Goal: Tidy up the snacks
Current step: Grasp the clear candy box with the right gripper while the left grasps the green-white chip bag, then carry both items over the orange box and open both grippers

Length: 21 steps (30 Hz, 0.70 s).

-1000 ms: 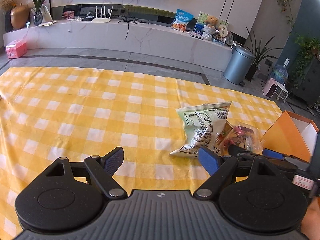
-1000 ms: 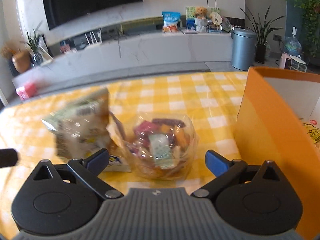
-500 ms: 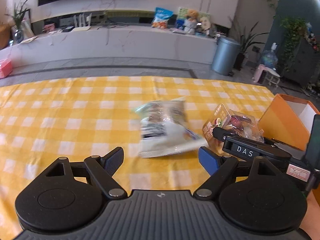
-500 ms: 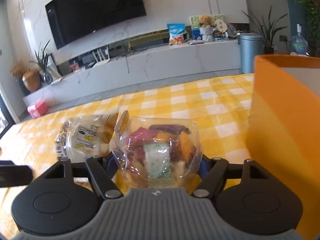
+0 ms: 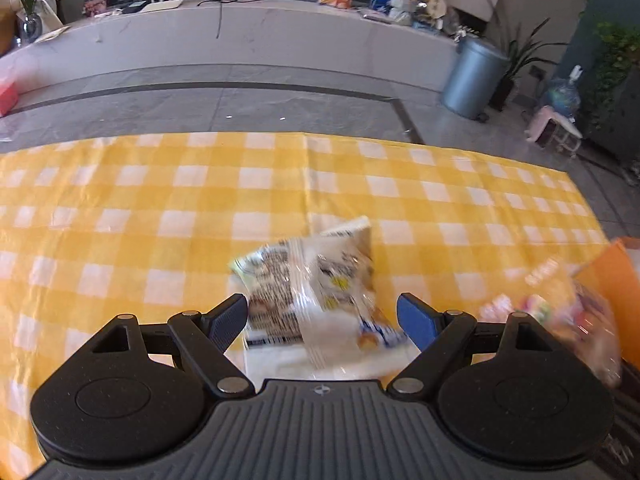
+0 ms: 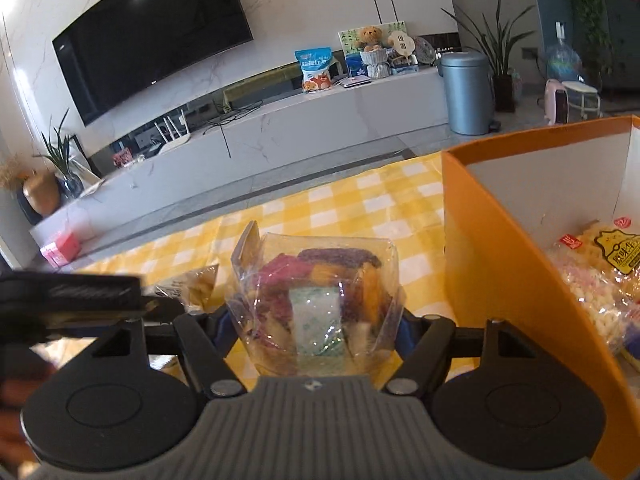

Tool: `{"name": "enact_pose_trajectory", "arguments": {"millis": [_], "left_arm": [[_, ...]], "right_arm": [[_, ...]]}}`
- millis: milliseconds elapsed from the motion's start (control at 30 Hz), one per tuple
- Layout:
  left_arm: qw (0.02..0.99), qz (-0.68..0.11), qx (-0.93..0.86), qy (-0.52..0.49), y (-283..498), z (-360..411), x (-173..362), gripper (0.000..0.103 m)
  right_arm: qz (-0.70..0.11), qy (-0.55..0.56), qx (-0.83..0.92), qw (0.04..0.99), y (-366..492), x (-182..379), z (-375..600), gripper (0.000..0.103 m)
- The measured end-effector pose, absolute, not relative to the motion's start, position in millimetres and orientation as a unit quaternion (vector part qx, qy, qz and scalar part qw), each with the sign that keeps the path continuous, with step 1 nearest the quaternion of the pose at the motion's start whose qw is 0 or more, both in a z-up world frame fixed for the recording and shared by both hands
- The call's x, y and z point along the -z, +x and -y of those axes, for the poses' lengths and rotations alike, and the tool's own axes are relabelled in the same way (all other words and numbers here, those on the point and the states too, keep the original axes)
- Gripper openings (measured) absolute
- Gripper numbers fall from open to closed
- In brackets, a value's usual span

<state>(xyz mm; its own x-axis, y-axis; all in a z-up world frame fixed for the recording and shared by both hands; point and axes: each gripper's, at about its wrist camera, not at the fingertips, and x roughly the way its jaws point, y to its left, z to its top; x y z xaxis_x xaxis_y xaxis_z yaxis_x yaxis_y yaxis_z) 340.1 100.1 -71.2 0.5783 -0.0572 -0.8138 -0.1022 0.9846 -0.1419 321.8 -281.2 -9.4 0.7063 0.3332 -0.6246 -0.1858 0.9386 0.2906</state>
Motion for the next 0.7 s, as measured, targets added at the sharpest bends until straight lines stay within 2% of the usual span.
{"name": "enact_pose_trajectory", "arguments": {"millis": [100, 233, 300, 333, 367, 400, 500, 700], "left_arm": [[0.876, -0.474, -0.052, -0.068, 354, -102, 86, 0.101], [0.863, -0.494, -0.017, -0.100, 366, -104, 102, 0.102], [0.874, -0.475, -0.034, -0.094, 362, -100, 102, 0.085], [0.874, -0.475, -0.038, -0.091, 361, -98, 101, 0.081], [0.874, -0.476, -0.036, -0.094, 358, -96, 99, 0.067], [0.873, -0.476, -0.035, -0.101, 354, -96, 97, 0.064], [0.876, -0.465, -0.021, -0.126, 339, -99, 82, 0.058], [0.911, -0.395, 0.007, -0.115, 298, -86, 10, 0.057]], "right_arm": [[-0.361, 0.096, -0.135, 0.918, 320, 8, 283, 0.071], [-0.378, 0.099, -0.134, 0.911, 321, 10, 284, 0.071], [-0.372, 0.087, -0.135, 0.914, 320, 8, 282, 0.071], [-0.366, 0.069, -0.135, 0.918, 319, 7, 280, 0.071], [-0.358, 0.052, -0.132, 0.923, 318, 5, 277, 0.071], [-0.351, 0.042, -0.130, 0.926, 317, 4, 276, 0.071], [-0.342, 0.052, -0.138, 0.928, 315, -4, 280, 0.070], [-0.303, 0.067, -0.165, 0.936, 296, -42, 292, 0.070]]}}
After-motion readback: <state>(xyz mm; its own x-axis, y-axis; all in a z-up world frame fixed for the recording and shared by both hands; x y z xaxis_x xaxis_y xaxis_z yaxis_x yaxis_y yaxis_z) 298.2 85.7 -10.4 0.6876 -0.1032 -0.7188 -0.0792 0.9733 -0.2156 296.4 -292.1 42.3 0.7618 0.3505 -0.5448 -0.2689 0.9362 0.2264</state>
